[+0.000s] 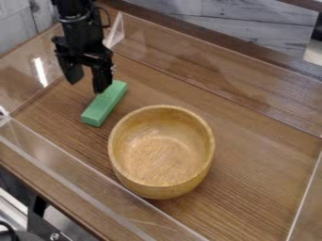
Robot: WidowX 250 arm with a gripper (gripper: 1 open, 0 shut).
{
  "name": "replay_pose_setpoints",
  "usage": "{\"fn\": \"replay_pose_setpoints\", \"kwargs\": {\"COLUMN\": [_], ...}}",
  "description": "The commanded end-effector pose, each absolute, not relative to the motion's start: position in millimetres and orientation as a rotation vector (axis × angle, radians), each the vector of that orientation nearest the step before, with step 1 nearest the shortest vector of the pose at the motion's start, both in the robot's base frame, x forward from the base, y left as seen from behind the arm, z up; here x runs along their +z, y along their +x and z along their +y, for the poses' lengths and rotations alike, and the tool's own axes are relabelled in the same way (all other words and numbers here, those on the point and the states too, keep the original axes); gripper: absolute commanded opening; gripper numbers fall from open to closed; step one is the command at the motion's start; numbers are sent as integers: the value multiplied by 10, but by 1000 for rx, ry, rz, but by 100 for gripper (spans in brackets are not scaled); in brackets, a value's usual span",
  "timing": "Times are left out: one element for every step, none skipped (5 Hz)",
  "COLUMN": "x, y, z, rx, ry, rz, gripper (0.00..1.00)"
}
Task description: Put the green block in the brown bowl
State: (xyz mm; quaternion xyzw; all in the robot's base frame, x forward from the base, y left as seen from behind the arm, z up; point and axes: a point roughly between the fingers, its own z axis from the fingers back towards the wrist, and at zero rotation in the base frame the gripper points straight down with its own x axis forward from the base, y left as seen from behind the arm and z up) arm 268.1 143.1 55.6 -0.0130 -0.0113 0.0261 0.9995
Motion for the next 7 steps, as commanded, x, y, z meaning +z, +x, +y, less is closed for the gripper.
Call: {"fn": "replay_pose_setpoints", "kwargs": {"x": [675,643,616,595,575,556,536], "y": [2856,2915,2959,2989,3014,3036,3054], "z": [1449,1433,1426,1426,1428,1431,1433], "rx": [52,62,72,80,89,96,103], "ry": [-2,-9,-14,-18,-22,-25,-28], "rz": [-78,-79,-78,-74,-71,-67,-62], "gripper": [100,100,100,100,100,100,100]}}
